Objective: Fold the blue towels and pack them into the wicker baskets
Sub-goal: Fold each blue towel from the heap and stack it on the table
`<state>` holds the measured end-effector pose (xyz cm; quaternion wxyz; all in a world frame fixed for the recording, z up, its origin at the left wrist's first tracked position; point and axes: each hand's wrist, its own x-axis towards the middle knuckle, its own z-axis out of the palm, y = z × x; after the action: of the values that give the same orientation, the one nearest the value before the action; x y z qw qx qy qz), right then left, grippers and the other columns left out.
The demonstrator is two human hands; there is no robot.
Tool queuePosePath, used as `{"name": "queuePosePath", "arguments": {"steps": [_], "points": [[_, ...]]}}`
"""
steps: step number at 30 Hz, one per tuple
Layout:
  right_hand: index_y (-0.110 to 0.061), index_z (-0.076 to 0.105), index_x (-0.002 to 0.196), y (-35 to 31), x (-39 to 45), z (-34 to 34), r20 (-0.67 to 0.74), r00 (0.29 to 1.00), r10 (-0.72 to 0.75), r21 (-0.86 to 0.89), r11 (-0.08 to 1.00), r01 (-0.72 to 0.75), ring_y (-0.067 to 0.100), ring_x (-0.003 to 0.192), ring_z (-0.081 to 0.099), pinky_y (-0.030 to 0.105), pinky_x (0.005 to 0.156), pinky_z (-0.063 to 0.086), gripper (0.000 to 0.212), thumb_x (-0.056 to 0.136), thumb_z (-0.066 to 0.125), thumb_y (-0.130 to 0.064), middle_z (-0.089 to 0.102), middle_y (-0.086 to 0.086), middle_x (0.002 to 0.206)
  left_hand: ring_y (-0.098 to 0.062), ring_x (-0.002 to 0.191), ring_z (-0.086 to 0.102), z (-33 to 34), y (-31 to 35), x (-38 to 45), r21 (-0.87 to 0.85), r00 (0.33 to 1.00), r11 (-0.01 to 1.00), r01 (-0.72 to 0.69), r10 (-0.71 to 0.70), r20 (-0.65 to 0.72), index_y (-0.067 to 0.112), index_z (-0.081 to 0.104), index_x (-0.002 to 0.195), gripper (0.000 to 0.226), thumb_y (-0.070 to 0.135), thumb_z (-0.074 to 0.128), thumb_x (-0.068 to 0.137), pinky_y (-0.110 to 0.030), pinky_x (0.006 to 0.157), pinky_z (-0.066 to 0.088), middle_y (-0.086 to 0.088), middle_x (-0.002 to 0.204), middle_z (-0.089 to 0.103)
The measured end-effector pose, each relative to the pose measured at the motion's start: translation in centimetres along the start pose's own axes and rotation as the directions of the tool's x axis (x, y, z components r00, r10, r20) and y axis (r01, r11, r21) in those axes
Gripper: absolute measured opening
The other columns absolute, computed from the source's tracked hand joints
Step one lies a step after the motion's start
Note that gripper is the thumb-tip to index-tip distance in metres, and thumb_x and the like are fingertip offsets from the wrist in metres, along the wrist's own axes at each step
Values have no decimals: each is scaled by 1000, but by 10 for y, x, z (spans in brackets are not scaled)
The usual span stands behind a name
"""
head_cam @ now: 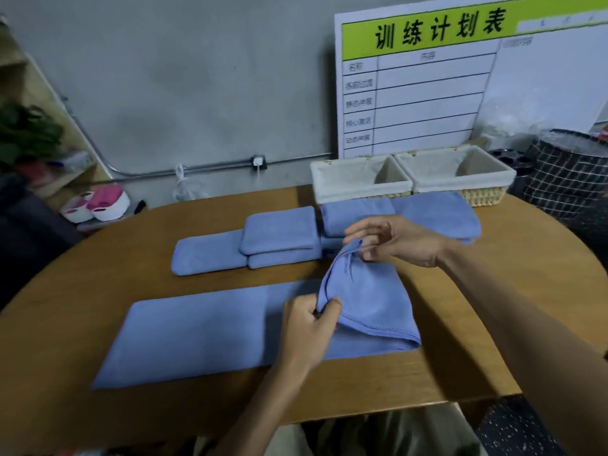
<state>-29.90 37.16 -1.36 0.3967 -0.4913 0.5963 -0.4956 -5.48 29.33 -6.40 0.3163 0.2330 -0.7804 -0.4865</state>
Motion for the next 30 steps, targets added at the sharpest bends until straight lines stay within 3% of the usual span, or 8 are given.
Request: {"name": "queuePosePath", "arguments": {"steps": [4,9,12,14,17,20,27,30], "points": [[-7,69,109,-8,41,48,-51,996,-79,-154,986,70,14,87,64,25,79,51,32,83,70,12,71,8,92,-12,48,25,-43,-12,-19,-14,996,998,65,-66,-57,16,25,54,46,41,54,77,-39,48,23,-5,49,21],[-7,71,96,-17,77,97,0,994,-109,-159,981,107,6,78,60,19,75,48,13,84,77,-7,67,-2,81,-17,59,47,-79,-38,-27,1,982,987,158,-157,-106,8,48,68,42,47,57,80,-40,55,48,-17,64,48],[-4,71,98,-16,89,119,15,994,-110,-202,973,110,7,81,58,19,77,47,12,90,73,-13,65,1,85,-13,54,38,-84,-39,-26,-14,974,983,181,-181,-135,19,47,76,41,56,64,79,-34,50,36,-4,59,44],[-3,68,99,-14,94,130,21,993,-116,-220,968,118,7,82,56,19,77,45,11,94,68,-14,62,1,86,-15,52,35,-87,-39,-24,-30,970,981,189,-192,-152,20,46,77,40,54,65,78,-39,46,35,-10,59,42],[-4,64,98,-15,99,138,-25,988,-151,-248,959,140,5,78,53,16,75,43,8,98,62,-12,58,-4,83,-30,53,52,-97,-37,-21,-34,967,982,188,-191,-169,19,51,82,26,39,66,89,-46,45,48,-12,63,58],[0,62,100,-24,106,144,-97,973,-210,-241,953,181,4,76,51,13,73,40,12,99,60,-11,58,-5,83,-21,58,67,-119,-30,-16,-54,958,983,175,-182,-222,19,55,86,15,19,65,97,-33,46,53,-6,68,69],[-5,62,97,-43,150,202,-108,940,-325,-253,923,290,0,70,49,14,73,39,6,99,60,-9,54,-8,76,-14,41,55,-180,-30,-16,41,908,984,172,-142,-394,25,58,98,6,22,63,98,-17,42,40,-15,53,58],[-3,62,97,-39,168,236,-95,935,-341,-274,912,304,2,75,53,17,76,42,9,99,59,-11,58,-1,79,-13,44,51,-201,-44,-24,65,880,973,222,-172,-442,20,61,105,8,23,63,98,-22,42,44,-14,55,54]]}}
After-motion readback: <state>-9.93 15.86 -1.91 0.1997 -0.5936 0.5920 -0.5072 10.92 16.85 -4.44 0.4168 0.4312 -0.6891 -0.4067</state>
